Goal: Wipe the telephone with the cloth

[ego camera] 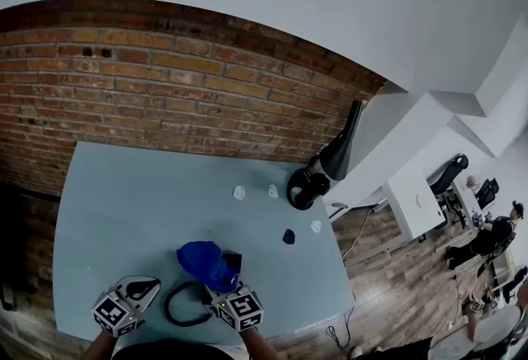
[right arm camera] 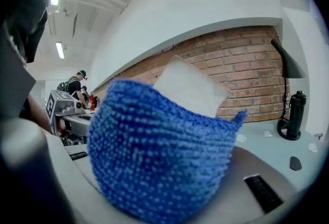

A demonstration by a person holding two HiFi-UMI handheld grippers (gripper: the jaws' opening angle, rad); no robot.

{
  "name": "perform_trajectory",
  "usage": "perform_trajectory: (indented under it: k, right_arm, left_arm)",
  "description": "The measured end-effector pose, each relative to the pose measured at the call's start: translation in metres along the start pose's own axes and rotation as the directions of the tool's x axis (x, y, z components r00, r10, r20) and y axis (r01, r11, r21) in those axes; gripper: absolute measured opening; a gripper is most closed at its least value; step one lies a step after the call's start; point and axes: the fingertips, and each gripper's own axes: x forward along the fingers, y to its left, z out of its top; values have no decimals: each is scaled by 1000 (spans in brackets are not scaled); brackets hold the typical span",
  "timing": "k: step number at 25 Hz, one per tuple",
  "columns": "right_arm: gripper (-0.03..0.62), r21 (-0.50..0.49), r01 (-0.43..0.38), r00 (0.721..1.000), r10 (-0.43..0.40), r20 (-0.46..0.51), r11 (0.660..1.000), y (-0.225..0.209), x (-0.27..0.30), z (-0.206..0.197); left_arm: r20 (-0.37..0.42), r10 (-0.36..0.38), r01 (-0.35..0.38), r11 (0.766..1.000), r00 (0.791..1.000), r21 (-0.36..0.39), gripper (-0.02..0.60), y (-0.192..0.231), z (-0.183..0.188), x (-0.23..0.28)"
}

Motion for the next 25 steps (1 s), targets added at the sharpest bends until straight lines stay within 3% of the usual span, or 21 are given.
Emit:
perform_trajectory:
  k: [4,10,25]
  right_arm:
    - [134,8,24,999,-24,-23,1000,-13,7,-9]
    - [135,2,76,994,-75,-76,997,-36,18,-26]
    - [137,-19,142,957,-142,-255,990,-71,39,-76]
  left_arm:
    - [-13,4,-5,999,1000,-34,21,-1,3,-1]
    - [-3,7,-7,1000,1000,-21,21,3,-2,-3]
    - [-23,47,-48,997,999,-58,21,13,-13,-14]
